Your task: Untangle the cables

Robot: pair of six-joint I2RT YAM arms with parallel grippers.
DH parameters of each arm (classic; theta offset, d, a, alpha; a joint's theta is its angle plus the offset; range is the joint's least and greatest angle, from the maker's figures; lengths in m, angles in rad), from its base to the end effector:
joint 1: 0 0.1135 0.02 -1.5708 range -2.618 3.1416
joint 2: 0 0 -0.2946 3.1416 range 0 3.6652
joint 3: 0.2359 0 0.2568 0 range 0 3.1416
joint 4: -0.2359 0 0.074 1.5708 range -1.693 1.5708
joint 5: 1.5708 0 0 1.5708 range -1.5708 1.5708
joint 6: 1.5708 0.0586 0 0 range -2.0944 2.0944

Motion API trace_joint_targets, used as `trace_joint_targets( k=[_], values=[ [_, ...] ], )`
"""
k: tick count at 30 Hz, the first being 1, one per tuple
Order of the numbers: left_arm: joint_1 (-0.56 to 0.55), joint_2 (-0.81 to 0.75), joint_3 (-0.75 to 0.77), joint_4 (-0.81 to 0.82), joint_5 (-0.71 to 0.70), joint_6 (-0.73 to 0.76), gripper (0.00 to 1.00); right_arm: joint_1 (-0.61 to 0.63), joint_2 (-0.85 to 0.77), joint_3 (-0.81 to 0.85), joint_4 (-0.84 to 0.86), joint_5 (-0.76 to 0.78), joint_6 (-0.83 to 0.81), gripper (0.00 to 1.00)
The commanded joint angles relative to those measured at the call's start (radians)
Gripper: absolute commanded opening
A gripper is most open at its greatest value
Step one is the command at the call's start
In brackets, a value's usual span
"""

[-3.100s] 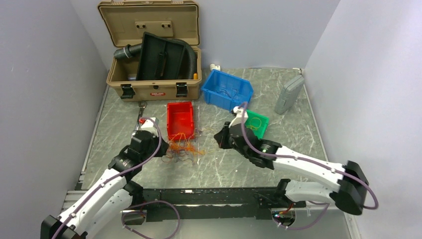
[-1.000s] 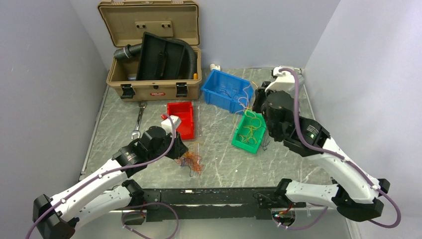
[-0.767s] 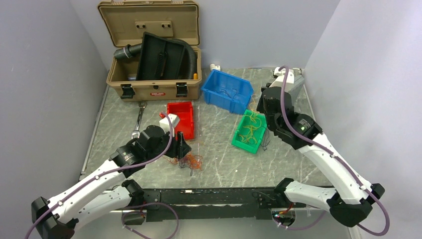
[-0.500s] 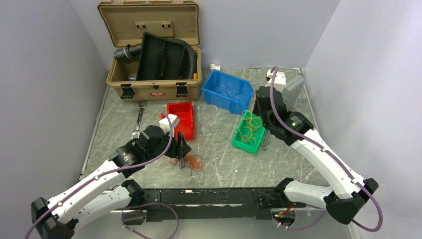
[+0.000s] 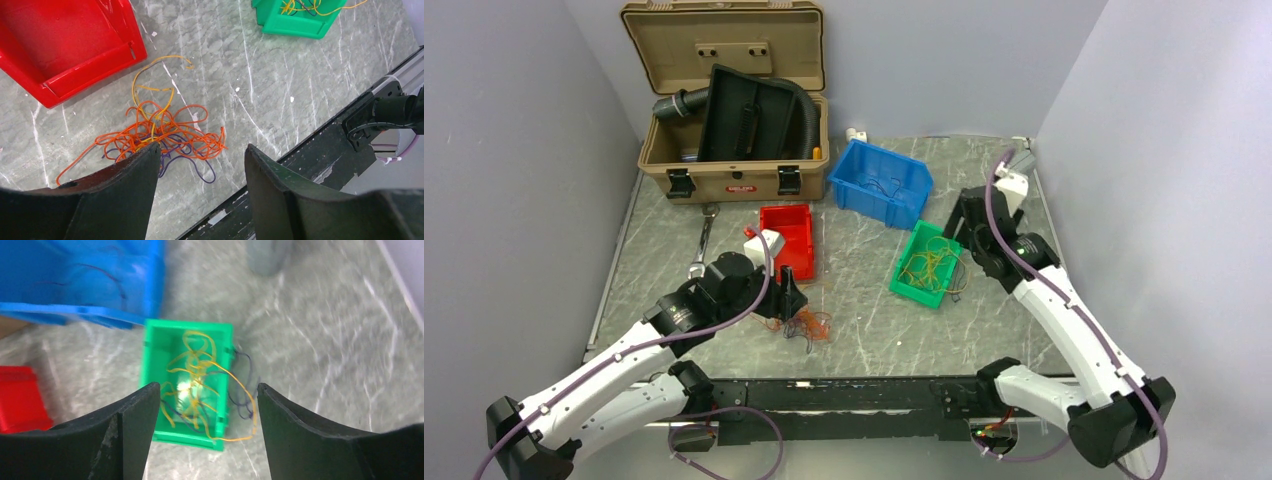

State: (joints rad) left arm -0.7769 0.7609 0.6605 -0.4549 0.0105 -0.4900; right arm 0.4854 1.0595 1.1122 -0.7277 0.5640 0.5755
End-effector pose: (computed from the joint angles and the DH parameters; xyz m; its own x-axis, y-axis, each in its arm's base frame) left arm 0.1235 -0.1223 0.2814 -0.6646 -0.0065 -0.7472 0.4472 0.7976 -0.4048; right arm 0.2078 0.0742 0.3663 -0.4774 0.2682 -0.8368 0.2797 0.9491 0.1447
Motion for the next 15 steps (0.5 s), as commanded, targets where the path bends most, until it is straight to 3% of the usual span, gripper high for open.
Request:
trace_joint_targets(
  k=[1,6,8,15],
  values=[
    [-0.005,-0.017,0.032,0.004,-0.007,0.016,0.66,-0.175,-0.091,-0.168,0.015,-0.193,0.138,0.74],
    [-0.003,-0.021,0.031,-0.001,-0.007,0.023,0.66,-0.381,-0.183,-0.304,0.034,-0.312,0.299,0.71],
    [-0.004,-0.025,0.029,-0.005,-0.007,0.024,0.66,-0.461,-0.194,-0.344,0.015,-0.345,0.367,0.64],
    [-0.003,-0.058,0.005,-0.006,-0.037,0.023,0.67,-0.735,-0.216,-0.543,0.129,-0.652,0.463,0.60]
  ],
)
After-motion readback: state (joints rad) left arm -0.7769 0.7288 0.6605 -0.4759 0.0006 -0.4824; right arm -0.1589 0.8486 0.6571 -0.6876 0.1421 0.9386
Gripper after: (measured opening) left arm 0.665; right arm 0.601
